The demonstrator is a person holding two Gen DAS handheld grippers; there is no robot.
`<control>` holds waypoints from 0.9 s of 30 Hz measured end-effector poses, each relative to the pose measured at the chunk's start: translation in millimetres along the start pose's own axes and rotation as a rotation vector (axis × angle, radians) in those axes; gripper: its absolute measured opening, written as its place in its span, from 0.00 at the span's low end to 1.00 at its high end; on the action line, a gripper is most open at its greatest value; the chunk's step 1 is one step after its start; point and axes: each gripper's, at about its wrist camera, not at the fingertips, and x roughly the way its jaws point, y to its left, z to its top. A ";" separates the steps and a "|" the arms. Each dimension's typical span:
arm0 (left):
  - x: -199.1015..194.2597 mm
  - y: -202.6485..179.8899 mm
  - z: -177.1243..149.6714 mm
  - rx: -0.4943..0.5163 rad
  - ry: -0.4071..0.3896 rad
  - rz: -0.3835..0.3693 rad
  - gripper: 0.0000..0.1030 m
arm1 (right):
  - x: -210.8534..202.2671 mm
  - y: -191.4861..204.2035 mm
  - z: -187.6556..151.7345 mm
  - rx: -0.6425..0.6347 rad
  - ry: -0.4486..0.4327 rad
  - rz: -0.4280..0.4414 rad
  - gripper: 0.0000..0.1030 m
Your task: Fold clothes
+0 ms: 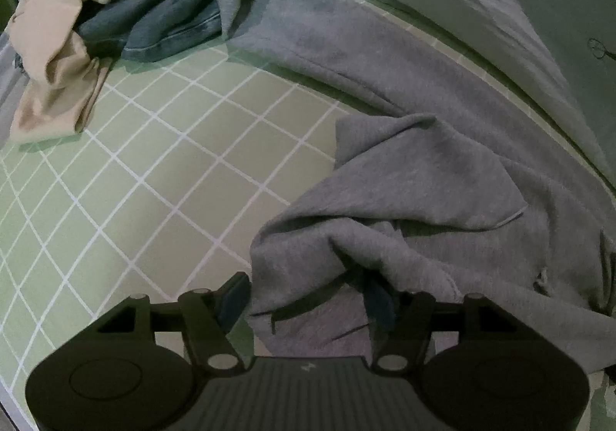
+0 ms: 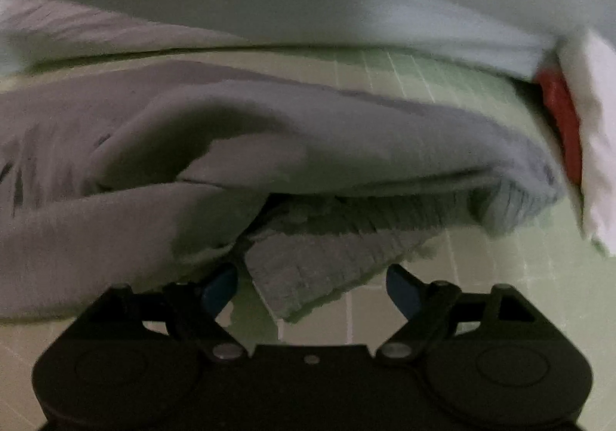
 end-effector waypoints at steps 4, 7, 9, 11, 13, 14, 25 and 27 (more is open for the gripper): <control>-2.0 -0.6 -0.2 0.001 -0.002 -0.043 0.34 | -4.9 4.8 -4.5 -0.102 -0.076 0.010 0.33; -8.6 -0.4 -0.6 -0.002 -0.015 -0.074 0.06 | -9.0 -3.2 -0.7 -0.121 -0.105 -0.010 0.08; -17.4 1.3 -1.8 -0.005 -0.044 -0.085 0.05 | -18.3 -12.6 -1.2 -0.097 -0.138 -0.028 0.08; -30.4 8.7 -3.2 -0.017 -0.084 -0.085 0.04 | -37.5 -29.9 -2.7 -0.035 -0.184 -0.069 0.07; -44.8 21.9 -4.7 -0.045 -0.124 -0.082 0.04 | -54.2 -51.2 -6.0 0.012 -0.226 -0.126 0.07; -52.4 30.7 -5.9 -0.066 -0.142 -0.084 0.04 | -63.2 -63.9 -8.2 0.037 -0.246 -0.155 0.07; -79.8 124.6 -59.2 -0.269 -0.126 -0.050 0.04 | -99.5 -145.8 -82.7 0.238 -0.142 -0.298 0.08; -78.6 132.5 -70.1 -0.283 -0.110 -0.050 0.04 | -100.5 -139.9 -102.8 0.242 -0.099 -0.291 0.08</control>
